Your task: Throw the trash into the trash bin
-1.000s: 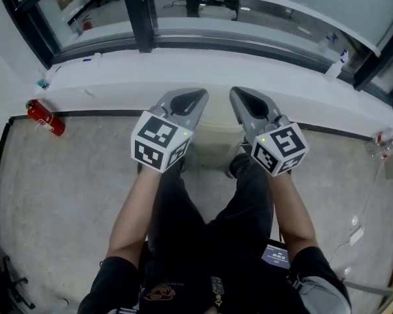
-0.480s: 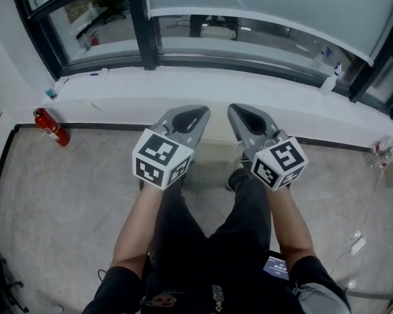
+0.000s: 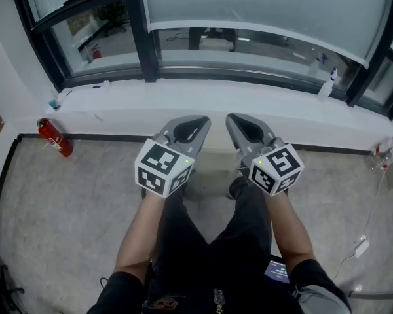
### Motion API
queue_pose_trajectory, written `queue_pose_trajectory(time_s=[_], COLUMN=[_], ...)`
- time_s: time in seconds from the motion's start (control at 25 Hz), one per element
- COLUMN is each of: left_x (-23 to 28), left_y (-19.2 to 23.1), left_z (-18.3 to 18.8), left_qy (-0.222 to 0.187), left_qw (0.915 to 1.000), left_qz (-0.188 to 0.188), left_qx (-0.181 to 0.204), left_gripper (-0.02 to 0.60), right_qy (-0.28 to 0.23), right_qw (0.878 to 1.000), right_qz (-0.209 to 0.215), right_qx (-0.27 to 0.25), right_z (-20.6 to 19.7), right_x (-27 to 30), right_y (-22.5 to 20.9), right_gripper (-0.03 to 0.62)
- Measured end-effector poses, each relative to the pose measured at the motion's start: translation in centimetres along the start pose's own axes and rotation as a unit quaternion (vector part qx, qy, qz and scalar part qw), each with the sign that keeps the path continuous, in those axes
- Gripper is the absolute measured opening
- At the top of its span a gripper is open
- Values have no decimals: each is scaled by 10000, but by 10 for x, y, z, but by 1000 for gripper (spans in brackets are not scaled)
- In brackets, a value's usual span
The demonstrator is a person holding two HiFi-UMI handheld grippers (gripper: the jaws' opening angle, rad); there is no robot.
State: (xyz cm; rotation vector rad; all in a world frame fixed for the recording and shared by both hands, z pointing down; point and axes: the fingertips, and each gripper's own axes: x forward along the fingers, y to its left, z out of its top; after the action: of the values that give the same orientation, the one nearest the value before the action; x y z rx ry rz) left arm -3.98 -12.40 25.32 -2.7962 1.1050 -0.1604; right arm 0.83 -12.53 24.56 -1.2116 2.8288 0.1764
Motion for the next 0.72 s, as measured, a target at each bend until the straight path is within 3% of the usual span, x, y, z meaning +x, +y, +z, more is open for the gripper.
queue_pose_trajectory(time_s=[0.72], left_x=[3], left_y=[-5], left_z=[-8], left_qy=[64], left_qw=[9999], left_qz=[-80], left_qx=[-31], left_gripper=[3], right_qy=[23], right_qw=[10000], right_qz=[-18], right_qx=[27], right_z=[-3], right_x=[0], right_y=[1], right_gripper=[3])
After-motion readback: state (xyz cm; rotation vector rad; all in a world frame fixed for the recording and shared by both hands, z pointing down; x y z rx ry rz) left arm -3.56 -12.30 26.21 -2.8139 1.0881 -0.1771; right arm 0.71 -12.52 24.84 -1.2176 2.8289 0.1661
